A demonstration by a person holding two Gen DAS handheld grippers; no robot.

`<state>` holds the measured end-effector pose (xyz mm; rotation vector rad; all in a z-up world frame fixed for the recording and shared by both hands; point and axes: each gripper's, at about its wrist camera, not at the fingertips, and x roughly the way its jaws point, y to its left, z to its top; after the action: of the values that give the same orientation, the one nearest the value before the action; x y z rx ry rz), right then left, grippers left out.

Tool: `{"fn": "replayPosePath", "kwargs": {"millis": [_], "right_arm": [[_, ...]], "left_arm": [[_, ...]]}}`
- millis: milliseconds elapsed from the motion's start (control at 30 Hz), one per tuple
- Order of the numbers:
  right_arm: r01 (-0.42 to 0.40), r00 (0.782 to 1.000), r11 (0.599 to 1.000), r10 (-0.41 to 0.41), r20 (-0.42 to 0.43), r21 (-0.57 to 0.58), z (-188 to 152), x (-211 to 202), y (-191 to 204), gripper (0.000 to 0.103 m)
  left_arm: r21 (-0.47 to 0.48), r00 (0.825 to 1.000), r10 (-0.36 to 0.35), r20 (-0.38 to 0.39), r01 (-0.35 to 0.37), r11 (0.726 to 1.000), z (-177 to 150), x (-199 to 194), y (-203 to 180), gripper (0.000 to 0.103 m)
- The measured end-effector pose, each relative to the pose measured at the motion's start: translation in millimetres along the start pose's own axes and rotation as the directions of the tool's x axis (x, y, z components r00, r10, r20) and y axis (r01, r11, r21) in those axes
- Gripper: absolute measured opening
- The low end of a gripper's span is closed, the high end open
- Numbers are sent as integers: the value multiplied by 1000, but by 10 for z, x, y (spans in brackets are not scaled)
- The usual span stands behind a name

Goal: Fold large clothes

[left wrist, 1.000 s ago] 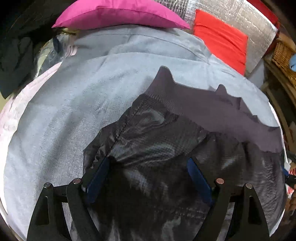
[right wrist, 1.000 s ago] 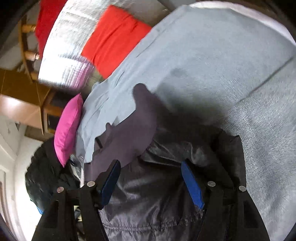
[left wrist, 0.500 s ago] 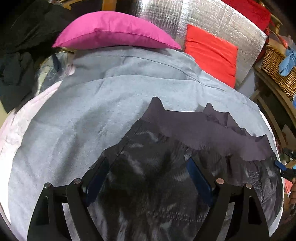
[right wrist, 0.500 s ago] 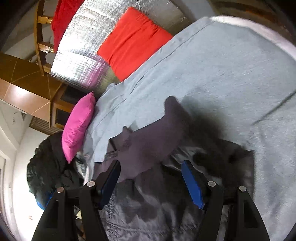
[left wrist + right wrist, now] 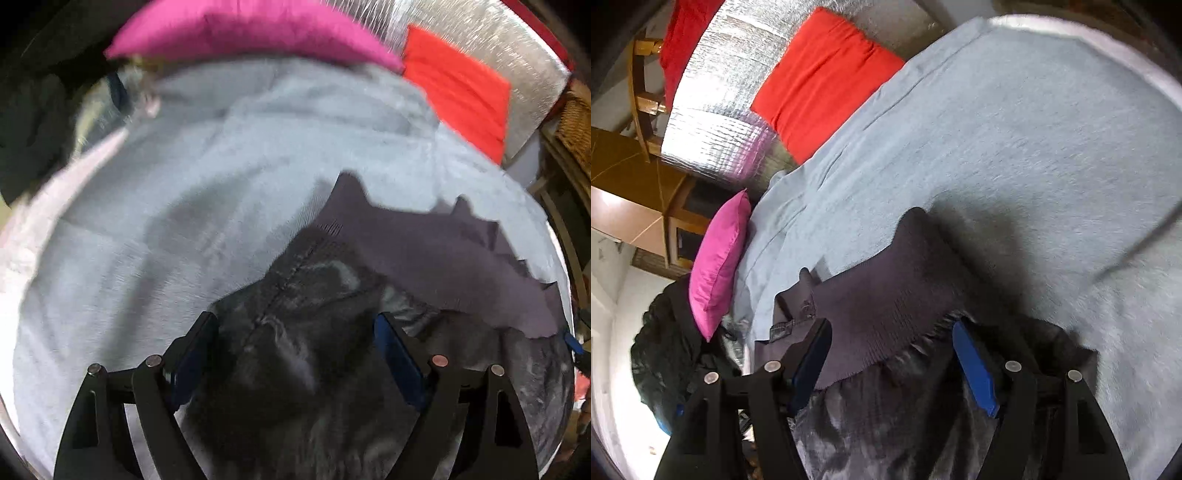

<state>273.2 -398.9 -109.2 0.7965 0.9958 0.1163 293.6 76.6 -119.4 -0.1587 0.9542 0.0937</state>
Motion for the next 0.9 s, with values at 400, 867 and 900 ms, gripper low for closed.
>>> {"fn": "replayPosePath", "kwargs": {"millis": [400, 867, 900], "right_arm": [[94, 984, 918, -26, 177, -386, -1513, -1098, 794, 76], [241, 955, 855, -124, 270, -459, -2739, -1261, 852, 84], [273, 945, 842, -144, 294, -465, -2768, -1278, 885, 85]], "left_arm": [[76, 976, 8, 216, -24, 997, -856, -1234, -195, 87], [156, 968, -19, 252, -21, 988, -1515, -1767, -445, 91], [150, 966, -12, 258, -28, 988, -1534, -1791, -461, 92]]}}
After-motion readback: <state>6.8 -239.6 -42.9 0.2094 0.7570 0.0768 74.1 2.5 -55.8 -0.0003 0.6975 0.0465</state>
